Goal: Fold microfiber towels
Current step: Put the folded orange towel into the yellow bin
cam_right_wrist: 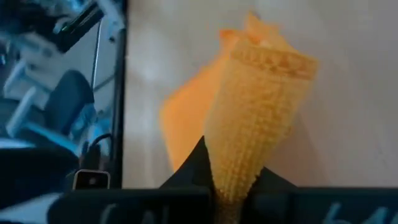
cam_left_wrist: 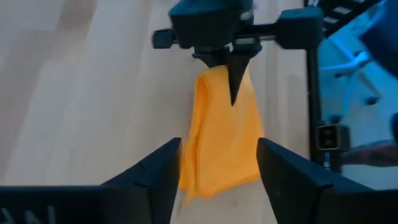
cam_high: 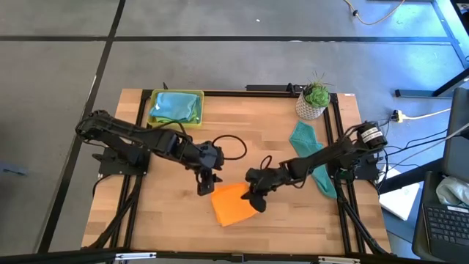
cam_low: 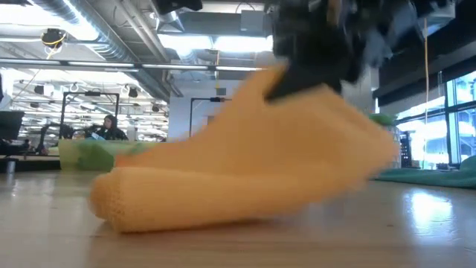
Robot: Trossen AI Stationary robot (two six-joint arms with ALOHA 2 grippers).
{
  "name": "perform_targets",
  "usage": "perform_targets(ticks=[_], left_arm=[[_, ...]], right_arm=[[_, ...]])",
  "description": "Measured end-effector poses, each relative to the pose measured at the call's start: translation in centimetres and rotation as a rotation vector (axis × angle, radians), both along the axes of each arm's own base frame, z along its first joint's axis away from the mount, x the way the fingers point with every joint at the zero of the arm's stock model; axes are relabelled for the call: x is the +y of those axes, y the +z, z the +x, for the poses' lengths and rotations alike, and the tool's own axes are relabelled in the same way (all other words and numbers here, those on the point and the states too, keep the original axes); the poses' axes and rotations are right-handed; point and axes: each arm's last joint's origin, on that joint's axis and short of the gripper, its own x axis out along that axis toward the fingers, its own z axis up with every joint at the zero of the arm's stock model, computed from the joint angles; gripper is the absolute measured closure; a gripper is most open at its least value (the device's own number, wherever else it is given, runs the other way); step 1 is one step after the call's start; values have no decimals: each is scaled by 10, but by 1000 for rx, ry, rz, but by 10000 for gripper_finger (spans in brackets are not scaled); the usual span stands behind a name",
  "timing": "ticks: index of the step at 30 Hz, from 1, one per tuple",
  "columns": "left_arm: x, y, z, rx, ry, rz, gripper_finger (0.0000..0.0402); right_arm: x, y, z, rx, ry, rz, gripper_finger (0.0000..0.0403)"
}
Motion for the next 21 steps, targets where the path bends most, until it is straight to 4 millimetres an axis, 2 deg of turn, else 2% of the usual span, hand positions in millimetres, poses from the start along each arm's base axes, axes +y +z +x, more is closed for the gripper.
perform_targets(ticks=[7, 11, 21], left_arm=[[5, 4, 6, -26, -48, -161, 156], [16, 7, 11, -58, -32, -215, 128], [55, 4, 17, -62, -81, -239, 80]], right_arm=[[8, 69, 10, -72, 238, -279, 394], [6, 95, 17, -80, 313, -388, 394], [-19, 150, 30, -129, 325, -512, 394]])
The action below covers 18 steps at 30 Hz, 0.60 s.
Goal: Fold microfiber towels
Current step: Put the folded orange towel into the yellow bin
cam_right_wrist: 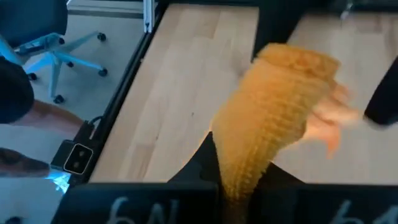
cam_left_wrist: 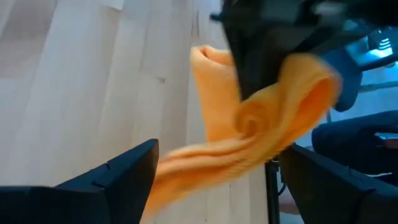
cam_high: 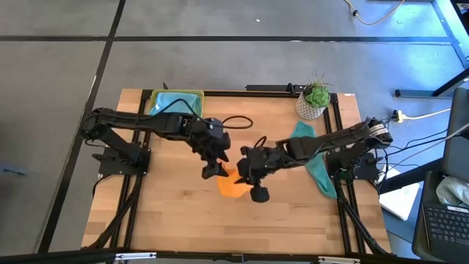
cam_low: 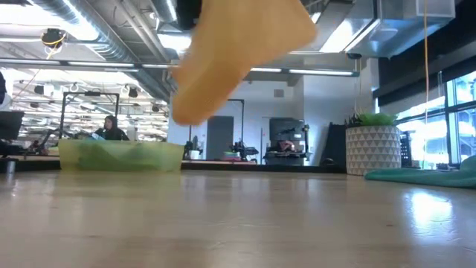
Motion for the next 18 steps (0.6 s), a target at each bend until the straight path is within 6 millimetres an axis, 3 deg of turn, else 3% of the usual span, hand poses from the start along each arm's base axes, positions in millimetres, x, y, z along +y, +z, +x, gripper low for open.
perform_targets(ticks=[8, 13, 18], left_arm=[[18, 1, 7, -64, -103, -98, 74], [12, -1, 22, -143, -176, -149, 77], [15, -14, 28, -96, -162, -142, 81]], right_arm=[[-15, 36, 3, -84, 23, -111, 393], [-33, 39, 6, -82, -12, -137, 392], [-44, 38, 5, -49, -14, -126, 391]])
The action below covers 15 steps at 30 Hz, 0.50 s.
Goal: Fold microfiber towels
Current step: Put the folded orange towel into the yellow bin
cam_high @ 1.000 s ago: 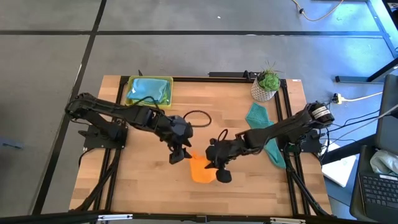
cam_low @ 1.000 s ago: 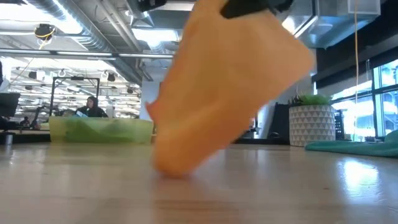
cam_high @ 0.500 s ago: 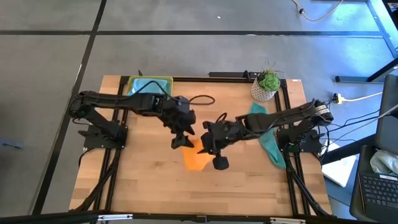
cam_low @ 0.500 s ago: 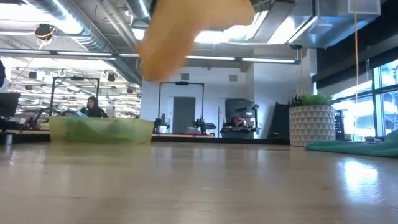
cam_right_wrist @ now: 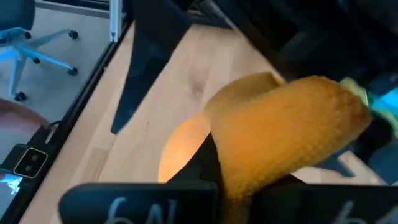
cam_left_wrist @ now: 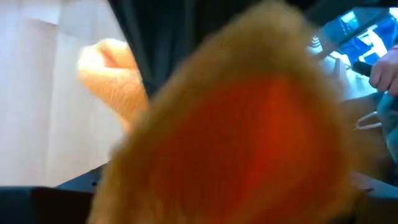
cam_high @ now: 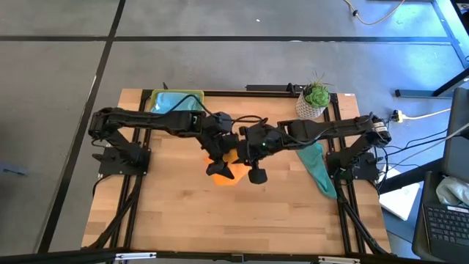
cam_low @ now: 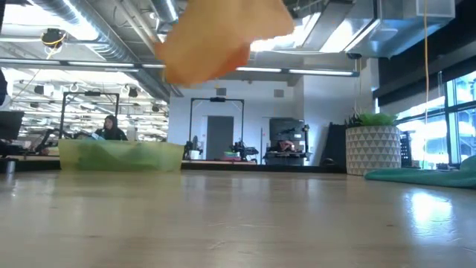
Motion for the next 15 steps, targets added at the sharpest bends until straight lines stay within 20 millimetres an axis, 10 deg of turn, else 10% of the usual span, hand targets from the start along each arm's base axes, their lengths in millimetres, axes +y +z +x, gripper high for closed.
perform_targets(ticks=[15], left_arm=[[29, -7, -4, 19, 26, 80, 389]], right_arm=[[-18, -6, -3, 75, -23, -6, 388]])
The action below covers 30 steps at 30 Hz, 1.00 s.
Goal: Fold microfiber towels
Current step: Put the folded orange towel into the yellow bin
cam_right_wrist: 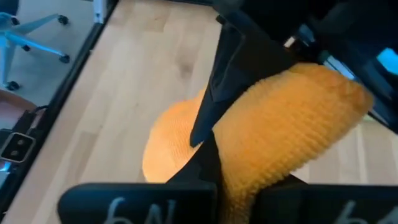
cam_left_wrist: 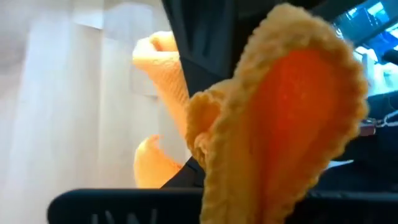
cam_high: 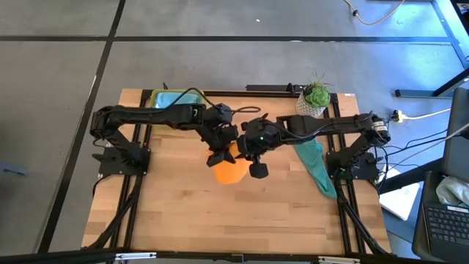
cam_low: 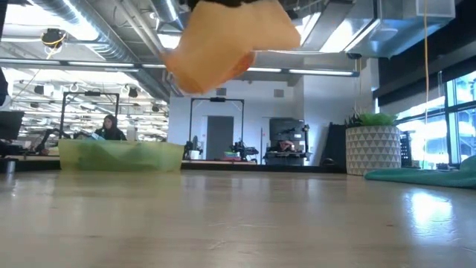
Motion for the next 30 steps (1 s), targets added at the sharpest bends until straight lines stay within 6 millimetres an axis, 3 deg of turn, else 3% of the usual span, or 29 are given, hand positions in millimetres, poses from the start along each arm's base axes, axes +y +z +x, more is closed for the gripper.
perform_targets(ticks=[6, 11, 19, 24, 30], left_arm=[[23, -4, -7, 55, 55, 40, 399], [45, -14, -23, 212, 133, 83, 401], [100, -27, -76, 546, 216, 173, 401], [126, -29, -110, 724, 158, 300, 401], [161, -35, -126, 741, 120, 457, 401]], right_arm=[[-13, -3, -1, 42, -66, 6, 371], [-28, -7, -5, 103, -140, 44, 314], [-47, -2, -18, 228, -310, -63, 221], [-50, 2, -19, 224, -331, -82, 207], [-50, 3, -19, 217, -347, -71, 217]])
